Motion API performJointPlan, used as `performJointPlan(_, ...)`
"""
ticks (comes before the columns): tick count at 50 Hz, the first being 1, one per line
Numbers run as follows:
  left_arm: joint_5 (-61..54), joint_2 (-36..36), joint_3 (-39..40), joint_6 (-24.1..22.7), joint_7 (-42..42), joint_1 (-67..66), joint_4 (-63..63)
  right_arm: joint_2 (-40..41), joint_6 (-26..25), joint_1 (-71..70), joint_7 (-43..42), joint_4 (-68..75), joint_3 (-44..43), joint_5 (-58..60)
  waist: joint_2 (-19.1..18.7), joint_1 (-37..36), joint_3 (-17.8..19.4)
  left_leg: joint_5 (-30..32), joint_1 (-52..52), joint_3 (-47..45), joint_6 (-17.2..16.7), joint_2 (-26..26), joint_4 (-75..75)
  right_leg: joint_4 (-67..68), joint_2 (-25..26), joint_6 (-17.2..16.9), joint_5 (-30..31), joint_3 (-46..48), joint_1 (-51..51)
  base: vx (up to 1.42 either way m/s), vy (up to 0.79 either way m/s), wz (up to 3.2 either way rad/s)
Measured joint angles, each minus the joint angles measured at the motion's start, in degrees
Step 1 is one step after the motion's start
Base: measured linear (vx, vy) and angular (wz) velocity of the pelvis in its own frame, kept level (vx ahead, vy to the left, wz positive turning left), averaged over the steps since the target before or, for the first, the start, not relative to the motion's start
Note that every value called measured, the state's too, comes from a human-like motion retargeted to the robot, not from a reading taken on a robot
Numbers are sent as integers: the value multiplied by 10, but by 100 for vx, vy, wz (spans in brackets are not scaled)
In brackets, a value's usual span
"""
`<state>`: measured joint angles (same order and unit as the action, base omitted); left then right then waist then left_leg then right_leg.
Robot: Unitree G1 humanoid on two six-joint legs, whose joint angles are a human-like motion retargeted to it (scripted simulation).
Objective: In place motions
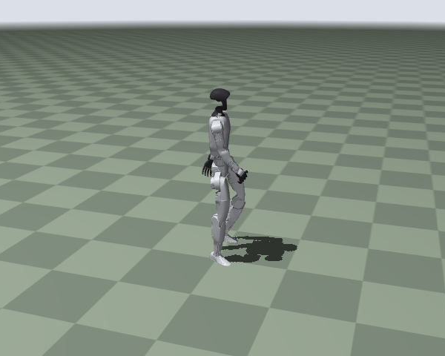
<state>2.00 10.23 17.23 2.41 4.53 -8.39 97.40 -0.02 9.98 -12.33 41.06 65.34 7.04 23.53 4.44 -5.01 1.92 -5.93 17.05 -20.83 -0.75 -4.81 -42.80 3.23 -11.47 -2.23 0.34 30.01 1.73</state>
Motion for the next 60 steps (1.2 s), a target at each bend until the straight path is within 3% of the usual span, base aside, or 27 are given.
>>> performJointPlan(2, -24, -17, -23, -25, 44, 43, 0, -13, -7, 48, -29, 30, -17, 65, -2, -3, -11, -52, -79, 9, -20, 30, 133, 12, 8, -3, -16, 10, 14, 26, 11, 33)
performJointPlan(4, -47, -44, -33, -48, 62, 89, 0, -31, -23, 91, -76, 86, -30, 115, -13, 17, -17, -118, -160, -2, -12, 45, 244, 44, 20, 1, -35, 26, 27, 26, 14, 72)
performJointPlan(6, -64, -72, -46, -65, 45, 139, 0, -53, -55, 130, -129, 162, -46, 150, -38, 55, -25, -117, -202, -1, 7, 42, 333, 105, 34, 23, -36, 55, 21, 25, 18, 96)
performJointPlan(8, -71, -91, -72, -73, -2, 199, -12, -80, -95, 148, -190, 250, -72, 146, -67, 81, -18, -101, -210, 20, 1, 20, 370, 233, 23, 52, 12, 64, -28, 3, 19, 37)
performJointPlan(10, -55, -98, -104, -71, -61, 261, -54, -110, -123, 156, -235, 321, -110, 88, -77, 86, -1, -98, -208, -6, -1, 7, 385, 392, -10, 76, 86, 14, -120, -25, 12, -12)
performJointPlan(11, -41, -100, -120, -76, -82, 284, -81, -124, -140, 180, -238, 321, -130, 44, -80, 97, 6, -96, -205, -2, 1, 8, 389, 448, 0, 74, 93, -25, -163, -23, 13, 22)
performJointPlan(15, 8, -88, -159, -99, -102, 345, -180, -163, -178, 259, -235, 321, -176, -124, -78, 134, 18, -88, -197, 3, 9, 14, 400, 620, -37, 88, 59, -37, -265, -6, 5, 26)
performJointPlan(18, 16, -85, -164, -116, -87, 347, -218, -161, -151, 292, -289, 321, -218, -175, -75, 134, 15, -86, -192, -1, 7, 10, 402, 648, -41, 93, 47, -35, -297, -4, -8, -14)
performJointPlan(22, -12, -88, -147, -123, -93, 322, -216, -153, -127, 310, -314, 321, -227, -180, -68, 124, 8, -92, -194, -7, 1, 10, 404, 587, -28, 79, 55, -33, -268, 1, -11, -39)
performJointPlan(27, -22, -88, -100, -119, -65, 217, -155, -141, -175, 270, -312, 321, -162, -157, -60, 84, -12, -111, -205, -37, -10, 11, 378, 358, 19, 45, 83, -52, -139, 12, -11, -76)
performJointPlan(28, -26, -90, -82, -116, -52, 187, -137, -133, -179, 251, -324, 321, -146, -148, -58, 81, -17, -115, -200, -39, -10, 10, 360, 284, 32, 19, 65, -53, -101, 13, -13, -39)
performJointPlan(30, -38, -87, -33, -106, -23, 120, -97, -114, -176, 207, -342, 321, -104, -136, -54, 77, -24, -105, -185, -40, -6, 7, 297, 164, 41, 0, -22, 1, -19, 13, -12, -27)
performJointPlan(32, -42, -72, 27, -84, -19, 65, -58, -91, -169, 139, -320, 321, -56, -126, -25, 71, -23, -33, -129, -86, 3, -26, 135, 83, 20, 14, -39, 0, 0, -9, -24, -37)
performJointPlan(33, -38, -57, 53, -71, -24, 49, -35, -76, -165, 92, -297, 321, -40, -122, -18, 53, -20, 16, -56, -83, 12, -75, 7, 53, 17, 14, -29, -9, -2, -30, -22, -74)
performJointPlan(35, -29, -30, 79, -46, -25, 12, 0, -51, -147, 10, -252, 294, -29, -101, -12, 6, -1, 83, 90, -13, 53, -92, -164, 18, 28, 12, -7, -52, -10, -36, -23, -84)
performJointPlan(37, -26, -9, 82, 1, -32, -31, 0, -35, -135, -62, -191, 231, -28, -66, -9, -29, 31, 1, 180, -9, 70, -147, -317, 6, 33, 23, 8, -51, -10, -35, -22, -76)
performJointPlan(40, 14, 4, 88, 69, -26, -83, 0, -10, -122, -135, -133, 125, -45, -8, 17, -103, 63, -63, 279, -44, 87, -196, -449, 14, 16, 36, 6, -89, -26, -21, -7, -124)
performJointPlan(45, 37, -1, 142, 60, -71, -139, 0, 6, -69, -194, -74, 7, -6, -12, 38, -139, 61, -71, 358, -43, 63, -161, -507, 35, -9, 44, 5, -133, -54, 8, 4, -54)
performJointPlan(50, 15, 5, 121, 60, -48, -103, 0, -2, -39, -172, -175, -37, 35, 112, 26, -78, 19, -58, 293, -9, 51, -147, -453, 16, 15, 35, -5, -84, -28, 8, -4, 84)
performJointPlan(55, -6, 6, 36, 4, -11, -7, 0, -21, -37, -25, -233, 10, 36, 202, 24, -26, -36, -23, 38, -32, 25, -44, -110, 24, 18, 14, -28, -13, -6, 29, 4, 97)
performJointPlan(57, -27, -10, -1, -34, 29, 41, 0, -31, -76, 54, -235, 56, 5, 239, 9, -11, -43, -12, -96, -24, -12, 16, 118, 53, 32, 20, -36, 1, 4, 37, 18, 50)
performJointPlan(58, -37, -20, -18, -49, 41, 64, 0, -39, -103, 92, -237, 88, -12, 244, -5, 6, -45, -77, -159, -11, -15, 38, 213, 78, 46, 28, -36, 15, 9, 43, 20, 98)
performJointPlan(60, -47, -50, -46, -71, 44, 113, -6, -64, -161, 153, -238, 168, -51, 256, -39, 64, -47, -121, -257, -90, 15, 27, 345, 170, 58, 54, 29, 63, 1, 32, 20, 122)
